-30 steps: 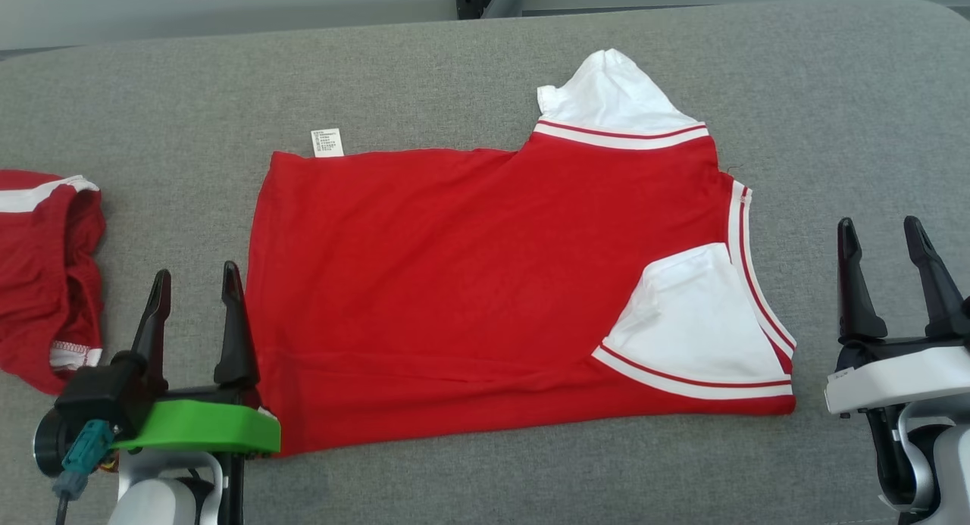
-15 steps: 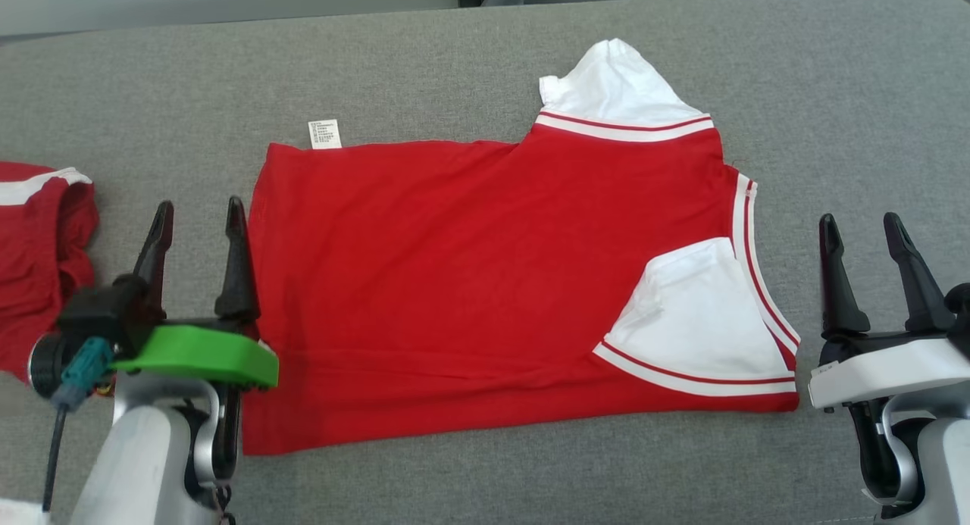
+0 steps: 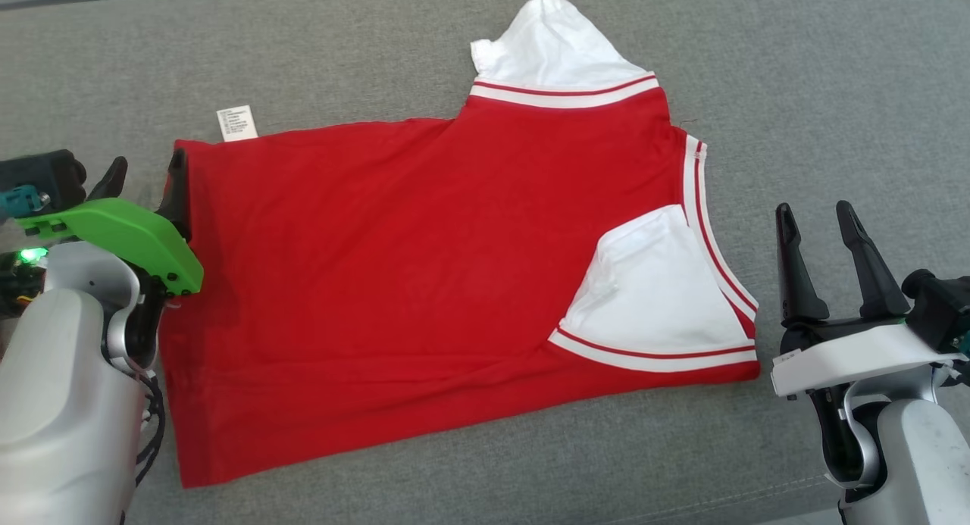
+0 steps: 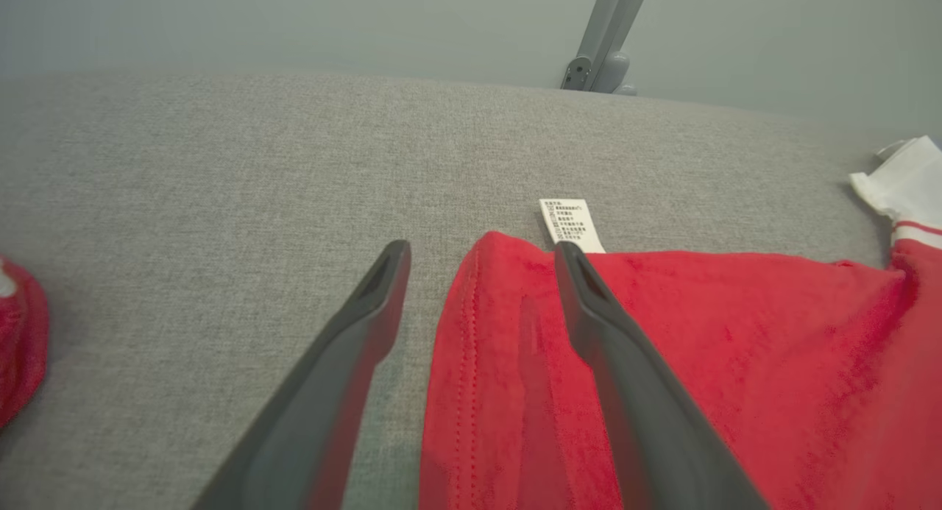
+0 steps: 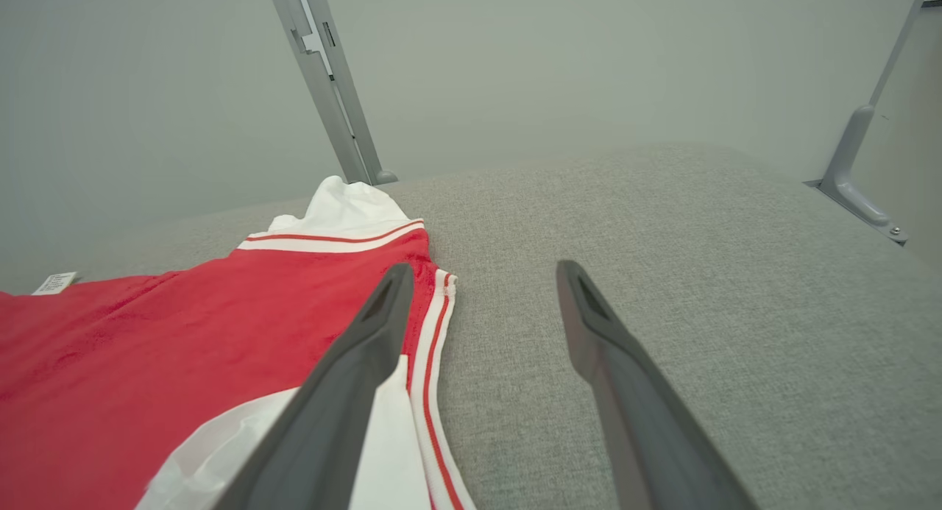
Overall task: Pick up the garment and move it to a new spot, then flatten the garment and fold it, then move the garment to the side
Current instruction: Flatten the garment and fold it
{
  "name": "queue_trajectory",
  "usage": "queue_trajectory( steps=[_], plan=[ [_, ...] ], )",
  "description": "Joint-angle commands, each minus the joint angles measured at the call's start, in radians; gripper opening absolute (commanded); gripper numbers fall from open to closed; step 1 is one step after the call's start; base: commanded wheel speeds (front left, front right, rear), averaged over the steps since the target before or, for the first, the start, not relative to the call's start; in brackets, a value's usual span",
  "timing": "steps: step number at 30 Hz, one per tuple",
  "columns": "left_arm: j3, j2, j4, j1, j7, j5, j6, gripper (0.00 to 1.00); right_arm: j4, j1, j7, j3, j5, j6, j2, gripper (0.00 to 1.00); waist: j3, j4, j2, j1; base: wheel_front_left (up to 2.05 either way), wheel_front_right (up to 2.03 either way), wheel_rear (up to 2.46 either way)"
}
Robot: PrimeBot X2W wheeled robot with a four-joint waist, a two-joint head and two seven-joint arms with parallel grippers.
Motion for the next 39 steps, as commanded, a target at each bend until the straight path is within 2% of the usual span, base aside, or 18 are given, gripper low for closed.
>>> queue_trajectory(
  steps=[1, 8, 9, 10, 11, 18, 24, 30, 39],
  plan=[
    [0.001, 0.011, 0.034, -0.028, 0.007, -0.014, -0.011, 1.0, 0.007, -0.017, -0.009, 0.001, 0.005, 0.0, -0.001, 1.0, 0.032, -0.037, 0.0, 0.0, 0.0, 0.0, 0.0],
    [-0.002, 0.025, 0.191, -0.094, 0.006, -0.035, -0.045, 1.0, 0.033, -0.037, -0.024, 0.017, 0.017, 0.0, -0.013, 1.0, 0.048, -0.059, 0.0, 0.0, 0.0, 0.0, 0.0],
    [-0.004, 0.025, 0.208, -0.102, 0.004, -0.037, -0.05, 0.77, 0.035, -0.041, -0.023, 0.019, 0.02, 0.0, -0.017, 1.0, 0.05, -0.06, 0.0, 0.0, 0.0, 0.0, 0.0],
    [-0.005, 0.022, 0.223, -0.109, 0.0, -0.046, -0.055, 0.24, 0.036, -0.044, -0.023, 0.021, 0.021, 0.0, -0.023, 1.0, 0.052, -0.06, 0.0, 0.0, 0.0, 0.0, 0.0],
    [-0.01, 0.019, 0.238, -0.114, 0.004, -0.05, -0.061, 0.0, 0.037, -0.05, -0.021, 0.02, 0.021, 0.0, -0.03, 1.0, 0.053, -0.061, 0.0, 0.0, 0.0, 0.0, 0.0],
    [-0.041, 0.015, 0.273, -0.148, -0.045, -0.055, -0.076, 0.0, 0.057, -0.155, -0.015, -0.008, 0.061, 0.0, -0.086, 1.0, 0.064, -0.049, 0.0, 0.0, 0.0, 0.0, 0.0],
    [-0.097, -0.03, 0.274, -0.208, -0.072, -0.046, -0.083, 0.0, 0.227, -0.397, 0.024, -0.025, 0.124, 0.0, -0.201, 1.0, 0.089, 0.028, 0.0, 0.0, 0.0, 0.0, 0.0],
    [-0.186, -0.115, 0.258, -0.291, -0.082, -0.054, -0.084, 0.0, 0.416, -0.633, 0.081, 0.082, 0.172, 0.0, -0.289, 1.0, 0.15, 0.148, 0.0, 0.0, 0.0, 0.0, 0.0],
    [-0.329, -0.205, 0.237, -0.391, -0.11, -0.11, -0.084, 0.0, 0.666, -0.886, 0.16, 0.322, 0.256, 0.0, -0.353, 1.0, 0.233, 0.296, 0.0, 0.0, 0.0, 0.0, 0.0]
  ],
)
